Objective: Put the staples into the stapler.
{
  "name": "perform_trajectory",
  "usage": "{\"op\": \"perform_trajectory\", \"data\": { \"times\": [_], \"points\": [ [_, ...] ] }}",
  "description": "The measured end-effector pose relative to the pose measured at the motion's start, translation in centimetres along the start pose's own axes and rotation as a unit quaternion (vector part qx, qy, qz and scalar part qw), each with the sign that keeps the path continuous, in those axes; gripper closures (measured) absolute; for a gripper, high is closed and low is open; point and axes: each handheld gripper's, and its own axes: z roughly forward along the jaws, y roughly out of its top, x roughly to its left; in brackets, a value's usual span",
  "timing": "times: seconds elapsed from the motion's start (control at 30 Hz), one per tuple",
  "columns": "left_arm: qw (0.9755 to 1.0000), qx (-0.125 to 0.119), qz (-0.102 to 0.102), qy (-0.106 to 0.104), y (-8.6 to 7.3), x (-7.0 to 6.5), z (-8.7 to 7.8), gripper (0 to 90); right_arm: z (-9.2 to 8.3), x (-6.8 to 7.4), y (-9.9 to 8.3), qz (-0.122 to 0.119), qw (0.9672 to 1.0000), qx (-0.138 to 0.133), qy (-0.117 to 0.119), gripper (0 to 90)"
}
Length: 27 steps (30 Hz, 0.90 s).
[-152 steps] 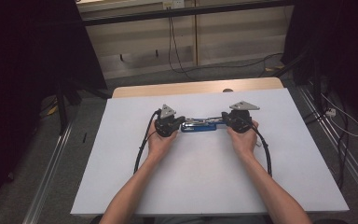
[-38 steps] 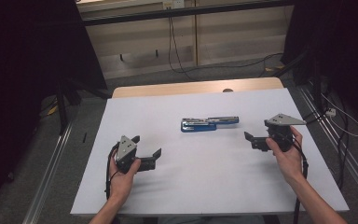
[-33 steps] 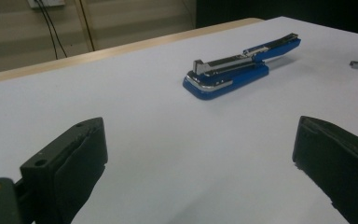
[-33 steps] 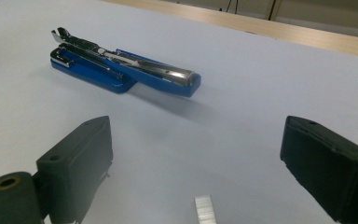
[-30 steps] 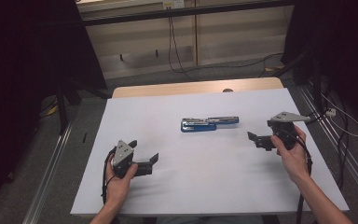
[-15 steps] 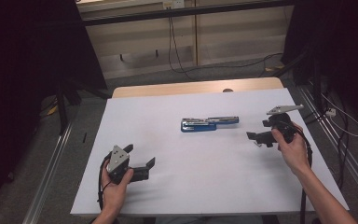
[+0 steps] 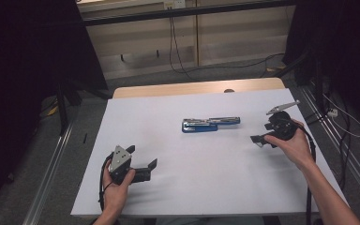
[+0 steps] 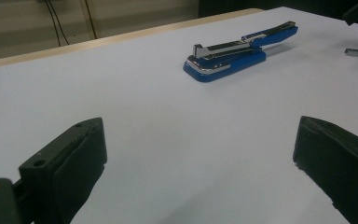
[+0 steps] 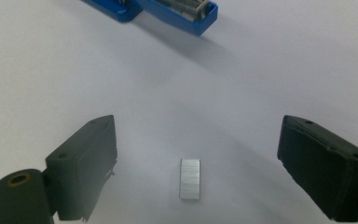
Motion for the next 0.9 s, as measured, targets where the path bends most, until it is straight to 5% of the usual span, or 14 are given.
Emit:
{"op": "perform_trajectory", "data": {
  "times": [0.43, 0.7, 0.9],
  "points": [
    [1.0000, 0.000, 0.003, -0.001, -0.02, 0.15, 0.27, 2.8, -0.07, -0.24, -0.60, -0.020, 0.9975, 0.068, -0.003, 49.5],
    [1.0000, 0.002, 0.004, -0.001, -0.06, 0.24, 0.29, 2.8, 0.32, -0.06, -0.41, -0.035, 0.9945, 0.099, -0.001, 64.8],
    [1.0000, 0.003, 0.003, -0.001, -0.15, 0.27, 0.30, 2.8, 0.61, 0.01, -0.35, -0.039, 0.9930, 0.112, -0.001, 66.8]
  ]
}}
